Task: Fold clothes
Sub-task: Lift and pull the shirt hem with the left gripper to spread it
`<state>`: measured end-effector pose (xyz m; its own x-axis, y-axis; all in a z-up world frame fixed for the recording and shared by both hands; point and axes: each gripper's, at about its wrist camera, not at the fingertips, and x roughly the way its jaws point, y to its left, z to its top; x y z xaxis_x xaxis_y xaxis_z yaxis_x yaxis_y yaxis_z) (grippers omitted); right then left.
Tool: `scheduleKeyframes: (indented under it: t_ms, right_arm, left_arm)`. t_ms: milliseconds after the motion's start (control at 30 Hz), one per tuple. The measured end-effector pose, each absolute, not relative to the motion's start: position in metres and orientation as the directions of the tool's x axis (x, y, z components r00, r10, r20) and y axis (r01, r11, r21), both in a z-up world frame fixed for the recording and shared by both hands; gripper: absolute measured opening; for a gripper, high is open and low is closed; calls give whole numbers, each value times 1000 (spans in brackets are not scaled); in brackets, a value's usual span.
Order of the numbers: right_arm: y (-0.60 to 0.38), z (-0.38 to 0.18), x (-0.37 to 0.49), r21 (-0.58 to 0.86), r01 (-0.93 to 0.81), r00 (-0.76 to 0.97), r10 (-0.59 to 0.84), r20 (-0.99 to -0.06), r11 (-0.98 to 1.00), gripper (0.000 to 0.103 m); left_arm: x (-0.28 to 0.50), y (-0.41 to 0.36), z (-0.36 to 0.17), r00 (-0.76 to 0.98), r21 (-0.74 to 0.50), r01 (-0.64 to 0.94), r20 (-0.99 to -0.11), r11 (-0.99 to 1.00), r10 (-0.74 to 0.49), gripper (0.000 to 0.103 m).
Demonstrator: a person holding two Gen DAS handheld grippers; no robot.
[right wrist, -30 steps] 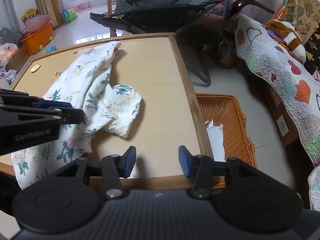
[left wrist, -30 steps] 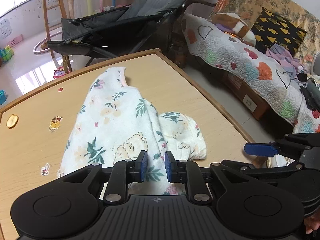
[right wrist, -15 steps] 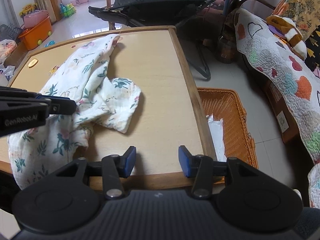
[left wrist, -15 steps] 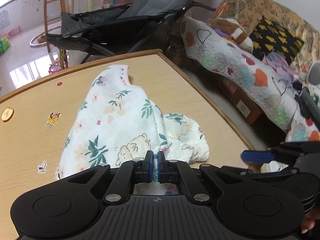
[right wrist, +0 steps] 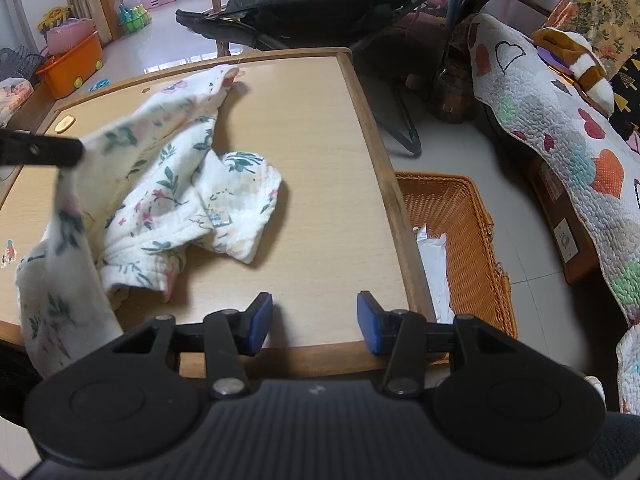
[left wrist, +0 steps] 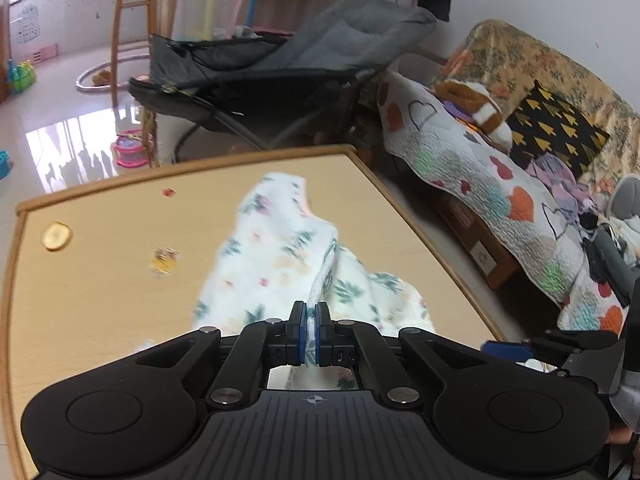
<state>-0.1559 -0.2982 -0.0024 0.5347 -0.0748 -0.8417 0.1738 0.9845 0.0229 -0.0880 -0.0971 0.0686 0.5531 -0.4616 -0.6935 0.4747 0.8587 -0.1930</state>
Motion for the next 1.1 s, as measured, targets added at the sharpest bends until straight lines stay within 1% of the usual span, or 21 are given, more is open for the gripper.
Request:
scheduleKeyframes:
  t_ms: [233, 367, 633, 833, 1100]
  right_arm:
    - [-297, -3, -156, 14, 171, 532, -80, -843, 985, 46]
    - [-295, -3, -155, 7, 165, 533, -83, -842, 986, 46]
    - [-291, -2, -151, 2, 144, 531, -76, -844, 990, 46]
    - [-291, 8, -147, 11, 120, 555, -58, -830, 993, 46]
    - [-292, 26, -139, 26, 79, 598, -27, -801, 996, 46]
  left_arm:
    - [-66, -57, 92, 626, -144, 414, -672, 899, -396, 4]
    - [-49, -39, 106, 665, -82, 390, -663, 917, -343, 4]
    - [-15, -5, 124, 703, -53, 323, -655, 945, -277, 4]
    - [13, 11, 128, 720, -29, 276, -656, 961, -227, 4]
    - [54, 20, 118, 718, 4, 238, -674, 971, -173, 4]
